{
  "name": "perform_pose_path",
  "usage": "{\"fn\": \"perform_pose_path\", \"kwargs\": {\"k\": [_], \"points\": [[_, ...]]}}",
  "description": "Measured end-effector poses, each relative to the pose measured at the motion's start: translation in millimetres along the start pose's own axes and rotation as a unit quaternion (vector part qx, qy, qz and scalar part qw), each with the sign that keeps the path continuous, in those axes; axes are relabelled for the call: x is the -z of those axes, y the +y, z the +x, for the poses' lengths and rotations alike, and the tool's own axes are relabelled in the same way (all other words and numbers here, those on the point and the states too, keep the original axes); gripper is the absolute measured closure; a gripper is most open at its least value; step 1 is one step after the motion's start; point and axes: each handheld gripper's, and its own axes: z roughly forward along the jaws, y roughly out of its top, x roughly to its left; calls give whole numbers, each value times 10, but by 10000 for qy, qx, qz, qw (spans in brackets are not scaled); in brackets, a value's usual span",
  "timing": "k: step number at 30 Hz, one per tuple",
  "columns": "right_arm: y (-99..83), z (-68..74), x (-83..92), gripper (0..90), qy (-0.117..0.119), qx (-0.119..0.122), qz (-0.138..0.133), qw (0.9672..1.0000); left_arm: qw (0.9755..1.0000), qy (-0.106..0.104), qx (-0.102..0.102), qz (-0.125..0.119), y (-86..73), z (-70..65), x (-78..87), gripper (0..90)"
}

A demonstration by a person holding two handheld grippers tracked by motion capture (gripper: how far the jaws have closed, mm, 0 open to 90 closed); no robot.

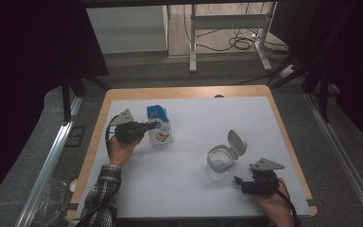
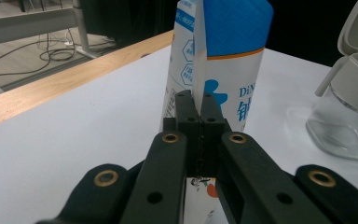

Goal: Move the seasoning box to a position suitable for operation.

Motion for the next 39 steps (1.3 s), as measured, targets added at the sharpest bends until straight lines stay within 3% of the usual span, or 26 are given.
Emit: {"fn": "perform_pose_path", "kwargs": {"k": [14,30,39], "points": [[0,0,0,214,1,0,1,10000,10000,-54,-31,-35,38,-61,0,900],[0,0,0,214,0,0,1,10000,9996,-66,-189,189,158,-166,73,900],[0,0,0,214,0,1,1,10000,9989,-172,-245,373,249,-262,113,900]]}}
